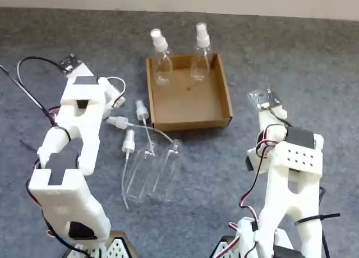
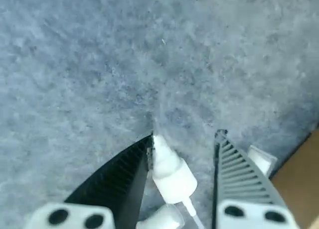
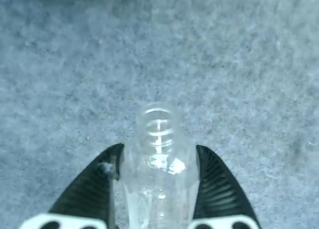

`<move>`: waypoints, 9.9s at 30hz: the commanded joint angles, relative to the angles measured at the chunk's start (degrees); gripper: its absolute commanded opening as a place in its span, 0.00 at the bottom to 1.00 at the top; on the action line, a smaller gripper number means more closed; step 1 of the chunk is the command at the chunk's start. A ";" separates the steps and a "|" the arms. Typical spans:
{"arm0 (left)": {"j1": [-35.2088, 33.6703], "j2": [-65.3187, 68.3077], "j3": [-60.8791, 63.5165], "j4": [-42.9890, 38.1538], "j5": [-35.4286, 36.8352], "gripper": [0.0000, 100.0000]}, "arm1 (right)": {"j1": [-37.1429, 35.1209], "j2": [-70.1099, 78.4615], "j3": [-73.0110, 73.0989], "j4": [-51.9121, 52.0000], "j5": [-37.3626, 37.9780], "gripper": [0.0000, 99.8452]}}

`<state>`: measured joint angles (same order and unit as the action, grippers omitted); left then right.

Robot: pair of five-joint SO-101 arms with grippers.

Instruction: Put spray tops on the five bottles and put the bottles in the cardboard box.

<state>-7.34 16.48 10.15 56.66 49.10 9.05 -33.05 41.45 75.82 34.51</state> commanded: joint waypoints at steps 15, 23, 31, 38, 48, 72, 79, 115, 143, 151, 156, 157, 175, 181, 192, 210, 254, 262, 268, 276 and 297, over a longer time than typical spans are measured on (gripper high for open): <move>1.80 0.13 -5.49 13.10 0.62 0.19 | -0.57 -1.89 -0.13 -1.27 0.18 0.02; 3.65 0.92 -4.97 13.98 0.53 0.19 | -0.57 -2.24 -0.13 -0.92 0.18 0.02; 3.30 0.84 -0.66 7.30 -4.48 0.03 | -0.57 -2.42 -0.13 -0.92 0.18 0.02; 0.31 -0.75 -3.30 7.12 -4.84 0.01 | -0.40 -2.42 -0.13 -0.92 0.18 0.02; -4.09 -12.79 -17.63 14.33 -26.29 0.01 | -0.66 -2.51 -0.31 -0.92 0.18 0.02; 3.56 -70.02 -11.56 22.59 -44.48 0.01 | -36.18 -39.16 9.27 -30.90 -23.91 0.00; 21.23 -73.36 -11.03 12.13 -44.13 0.01 | -42.07 -53.41 31.34 -42.24 -24.44 0.00; 43.74 -57.63 -7.60 -11.52 -44.48 0.01 | -41.89 -71.87 41.98 -39.34 -27.16 0.00; 41.71 -67.30 13.05 -9.93 -44.57 0.01 | -38.99 -72.04 41.98 -39.25 -27.25 0.00; 39.87 -81.36 30.55 -10.02 -44.57 0.01 | -38.90 -72.04 41.98 -39.25 -30.15 0.00; 39.87 -83.65 33.45 -10.11 -44.57 0.02 | -38.90 -72.04 41.98 -39.25 -30.33 0.00; 39.87 -83.65 33.45 -10.11 -44.57 0.02 | -38.90 -72.04 41.98 -39.25 -30.33 0.00; 39.78 -84.09 28.44 -9.76 -44.57 0.13 | -38.99 -71.87 41.98 -39.25 -30.15 0.00; 37.14 -84.09 14.02 -5.63 -44.57 0.13 | -38.81 -71.87 41.98 -39.25 -30.15 0.00; 28.97 -77.41 20.88 -2.73 -44.57 0.13 | -38.90 -71.87 41.98 -39.25 -30.33 0.00; 31.87 -75.82 22.11 -3.08 -44.66 0.13 | -38.81 -71.87 41.98 -39.25 -30.33 0.00; -18.42 -64.84 40.92 -7.47 -65.32 0.07 | -38.99 -71.78 42.07 -37.23 -30.07 0.00; -15.25 -64.84 40.92 -4.75 -68.13 0.00 | -38.99 -71.78 42.07 -37.23 -30.07 0.00; -14.81 -64.84 40.92 -4.31 -64.53 0.24 | -38.99 -71.69 42.07 -37.14 -30.07 0.00; -6.90 -64.84 43.47 -2.46 -55.38 0.30 | -35.82 -63.96 40.92 -37.49 -30.07 0.00; -6.37 -65.27 43.12 -1.58 -58.81 0.23 | -46.02 -11.30 -1.63 -38.55 -33.23 0.00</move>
<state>-13.32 -48.40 56.22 55.16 -9.36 -33.76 -45.54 45.49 38.46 4.09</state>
